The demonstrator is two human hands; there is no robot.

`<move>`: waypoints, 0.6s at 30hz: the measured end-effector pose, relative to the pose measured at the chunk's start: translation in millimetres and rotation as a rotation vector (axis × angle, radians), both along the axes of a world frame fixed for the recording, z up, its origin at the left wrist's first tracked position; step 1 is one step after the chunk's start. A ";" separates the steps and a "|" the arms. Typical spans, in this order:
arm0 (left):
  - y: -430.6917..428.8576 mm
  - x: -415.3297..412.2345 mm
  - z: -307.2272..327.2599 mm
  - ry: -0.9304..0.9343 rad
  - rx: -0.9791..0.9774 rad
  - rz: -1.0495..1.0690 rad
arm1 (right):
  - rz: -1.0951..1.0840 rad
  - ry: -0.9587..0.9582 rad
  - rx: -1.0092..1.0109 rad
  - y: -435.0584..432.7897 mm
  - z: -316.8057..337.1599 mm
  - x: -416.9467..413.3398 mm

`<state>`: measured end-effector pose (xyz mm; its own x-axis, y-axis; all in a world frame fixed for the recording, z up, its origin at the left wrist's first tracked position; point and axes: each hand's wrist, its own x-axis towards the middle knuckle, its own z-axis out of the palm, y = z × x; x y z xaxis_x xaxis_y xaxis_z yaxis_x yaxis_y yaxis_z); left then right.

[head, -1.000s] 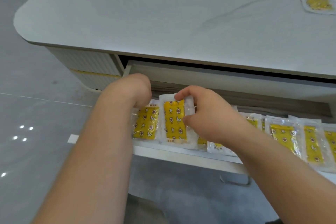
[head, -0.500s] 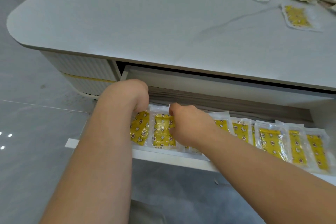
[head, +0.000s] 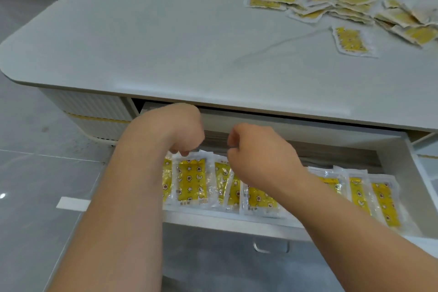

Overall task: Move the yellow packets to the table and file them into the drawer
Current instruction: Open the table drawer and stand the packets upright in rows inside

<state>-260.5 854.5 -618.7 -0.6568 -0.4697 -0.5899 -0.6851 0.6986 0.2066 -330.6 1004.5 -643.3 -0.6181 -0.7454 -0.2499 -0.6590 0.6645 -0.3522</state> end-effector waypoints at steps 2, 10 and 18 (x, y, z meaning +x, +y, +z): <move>17.0 -8.1 13.2 0.153 0.102 0.073 | -0.078 -0.007 -0.109 17.2 18.4 -17.3; 104.3 -92.2 18.1 0.990 0.064 0.338 | -0.557 0.219 -0.509 116.6 42.6 -149.8; 169.5 -284.7 -15.1 0.931 -0.329 -0.094 | -0.832 0.546 -0.284 193.6 9.1 -327.3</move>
